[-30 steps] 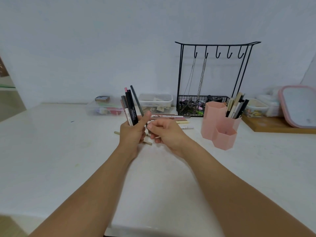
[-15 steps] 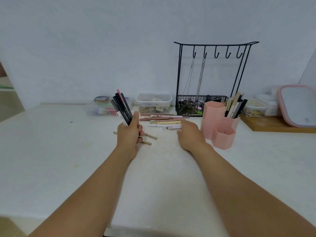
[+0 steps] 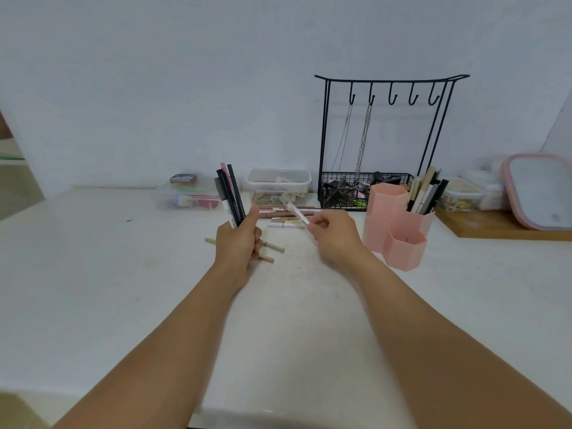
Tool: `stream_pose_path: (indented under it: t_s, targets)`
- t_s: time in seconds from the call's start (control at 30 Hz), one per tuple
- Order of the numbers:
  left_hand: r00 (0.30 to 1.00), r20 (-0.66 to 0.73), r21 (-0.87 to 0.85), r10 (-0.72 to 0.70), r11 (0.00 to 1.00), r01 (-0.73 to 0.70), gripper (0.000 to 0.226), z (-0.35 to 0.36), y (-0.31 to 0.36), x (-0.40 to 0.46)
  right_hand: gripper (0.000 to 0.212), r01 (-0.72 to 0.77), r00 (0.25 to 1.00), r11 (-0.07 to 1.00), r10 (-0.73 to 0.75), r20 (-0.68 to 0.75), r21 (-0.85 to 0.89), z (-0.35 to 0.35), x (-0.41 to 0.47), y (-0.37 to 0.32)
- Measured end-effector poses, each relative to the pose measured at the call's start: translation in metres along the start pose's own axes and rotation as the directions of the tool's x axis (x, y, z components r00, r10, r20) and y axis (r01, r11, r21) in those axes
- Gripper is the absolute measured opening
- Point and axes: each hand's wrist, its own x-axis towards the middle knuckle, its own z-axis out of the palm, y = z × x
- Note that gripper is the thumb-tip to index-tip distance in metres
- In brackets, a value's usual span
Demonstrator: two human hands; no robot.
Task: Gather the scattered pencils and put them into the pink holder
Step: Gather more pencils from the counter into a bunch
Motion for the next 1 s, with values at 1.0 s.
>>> stream_pose_path:
  t_s: [1.0]
  targets:
    - [0.999, 0.038, -0.043, 0.032, 0.999, -0.030, 0.022, 0.000, -0.004, 0.004, 0.035, 0.162, 0.982, 0.947, -0.183, -0.049, -0.277, 0.001, 0.003, 0.025]
